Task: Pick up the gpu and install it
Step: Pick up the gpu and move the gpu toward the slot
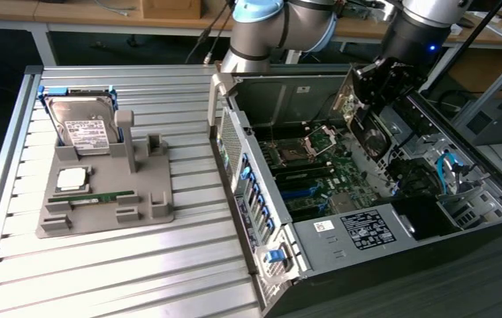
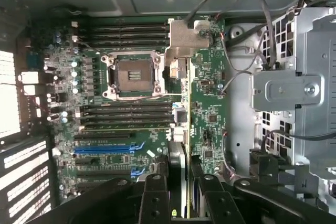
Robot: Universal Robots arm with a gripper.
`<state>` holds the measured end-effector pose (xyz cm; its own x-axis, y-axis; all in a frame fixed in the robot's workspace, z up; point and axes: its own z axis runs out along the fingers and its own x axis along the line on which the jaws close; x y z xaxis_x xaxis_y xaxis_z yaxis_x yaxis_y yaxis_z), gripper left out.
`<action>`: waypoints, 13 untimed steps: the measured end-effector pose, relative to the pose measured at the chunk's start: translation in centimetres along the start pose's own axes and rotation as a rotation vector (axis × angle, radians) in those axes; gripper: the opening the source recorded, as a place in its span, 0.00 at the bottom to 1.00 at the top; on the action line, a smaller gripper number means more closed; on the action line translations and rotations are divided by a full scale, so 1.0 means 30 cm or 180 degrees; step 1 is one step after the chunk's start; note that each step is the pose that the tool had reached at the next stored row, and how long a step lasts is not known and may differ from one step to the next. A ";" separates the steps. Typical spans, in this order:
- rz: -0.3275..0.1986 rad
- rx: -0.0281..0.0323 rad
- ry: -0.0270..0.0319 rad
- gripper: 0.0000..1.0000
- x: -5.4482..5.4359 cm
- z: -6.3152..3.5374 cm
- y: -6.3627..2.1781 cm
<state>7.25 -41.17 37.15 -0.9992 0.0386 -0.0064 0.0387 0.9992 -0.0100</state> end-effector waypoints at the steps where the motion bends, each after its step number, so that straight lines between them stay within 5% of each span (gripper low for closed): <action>1: 0.0000 0.0001 0.0000 0.27 -0.003 0.005 0.000; 13: -0.0001 0.0004 0.0000 0.27 -0.036 0.038 0.002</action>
<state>8.34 -41.18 36.03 -0.9992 0.0385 -0.0064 0.0385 0.9992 -0.0112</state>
